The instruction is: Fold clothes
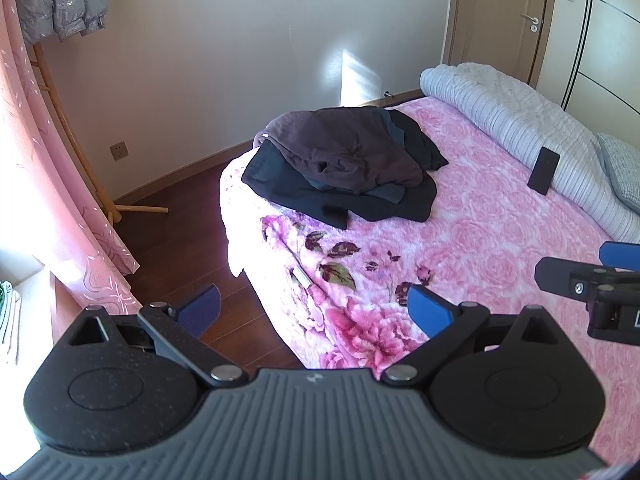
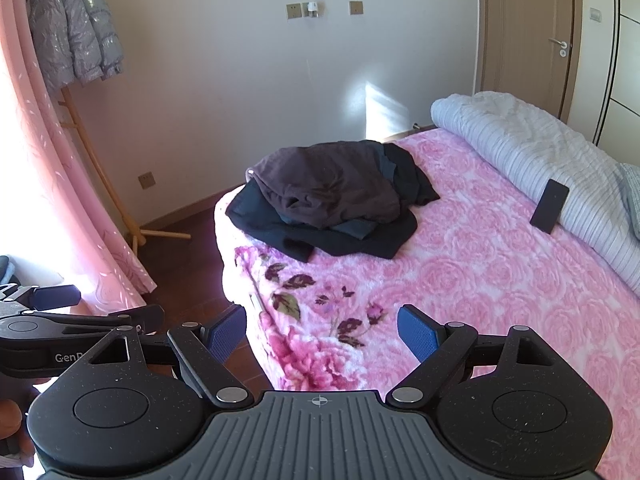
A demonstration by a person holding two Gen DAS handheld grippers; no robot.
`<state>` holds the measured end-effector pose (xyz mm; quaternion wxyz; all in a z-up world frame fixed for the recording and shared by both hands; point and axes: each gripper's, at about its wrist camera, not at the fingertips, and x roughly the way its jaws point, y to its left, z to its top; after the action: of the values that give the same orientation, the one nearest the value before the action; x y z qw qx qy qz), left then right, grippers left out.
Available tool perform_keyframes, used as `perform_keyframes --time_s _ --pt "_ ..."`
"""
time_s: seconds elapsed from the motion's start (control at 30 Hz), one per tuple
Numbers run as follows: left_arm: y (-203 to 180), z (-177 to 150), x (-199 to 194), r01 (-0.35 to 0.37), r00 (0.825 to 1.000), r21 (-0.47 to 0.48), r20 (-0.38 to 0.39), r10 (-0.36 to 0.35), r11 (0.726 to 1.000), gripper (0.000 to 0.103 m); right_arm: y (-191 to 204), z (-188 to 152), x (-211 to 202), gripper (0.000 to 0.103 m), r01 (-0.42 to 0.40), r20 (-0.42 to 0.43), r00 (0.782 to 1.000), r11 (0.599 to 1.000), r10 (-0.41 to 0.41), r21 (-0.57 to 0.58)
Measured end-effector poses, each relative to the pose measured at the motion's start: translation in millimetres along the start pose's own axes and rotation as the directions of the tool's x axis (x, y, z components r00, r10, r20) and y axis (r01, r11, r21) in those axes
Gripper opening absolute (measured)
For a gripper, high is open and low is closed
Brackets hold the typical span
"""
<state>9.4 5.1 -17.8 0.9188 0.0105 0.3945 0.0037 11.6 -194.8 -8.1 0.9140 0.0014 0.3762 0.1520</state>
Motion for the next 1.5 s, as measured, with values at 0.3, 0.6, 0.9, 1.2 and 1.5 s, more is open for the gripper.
perform_keyframes --time_s 0.3,0.6,0.9,1.2,1.5 --pt "-2.3 6.4 23.4 0.007 0.999 -0.004 -0.041 -0.007 1.0 0.099 -8.2 6.0 19.3 0.086 0.01 -0.037 0.999 1.0 -0.011 -0.009" --pt "-8.6 43.3 82.4 -0.005 0.996 -0.002 -0.09 0.005 1.0 0.097 -34.6 39.4 84.8 0.086 -0.014 -0.094 0.996 1.0 0.014 0.004" --pt "-6.0 102.9 145.0 -0.052 0.991 -0.024 -0.125 0.048 0.998 0.095 -64.3 101.5 163.5 0.086 -0.063 -0.123 0.99 0.998 0.064 0.019" --pt "-6.6 148.6 179.4 -0.071 0.991 -0.008 -0.112 0.069 0.997 0.095 -88.0 140.3 199.6 0.086 -0.077 -0.104 0.991 0.996 0.082 0.051" --pt "7.1 185.4 239.7 0.026 0.994 0.123 -0.108 -0.012 0.992 0.091 -106.0 156.8 238.2 0.086 -0.037 -0.113 0.993 0.999 0.041 0.036"
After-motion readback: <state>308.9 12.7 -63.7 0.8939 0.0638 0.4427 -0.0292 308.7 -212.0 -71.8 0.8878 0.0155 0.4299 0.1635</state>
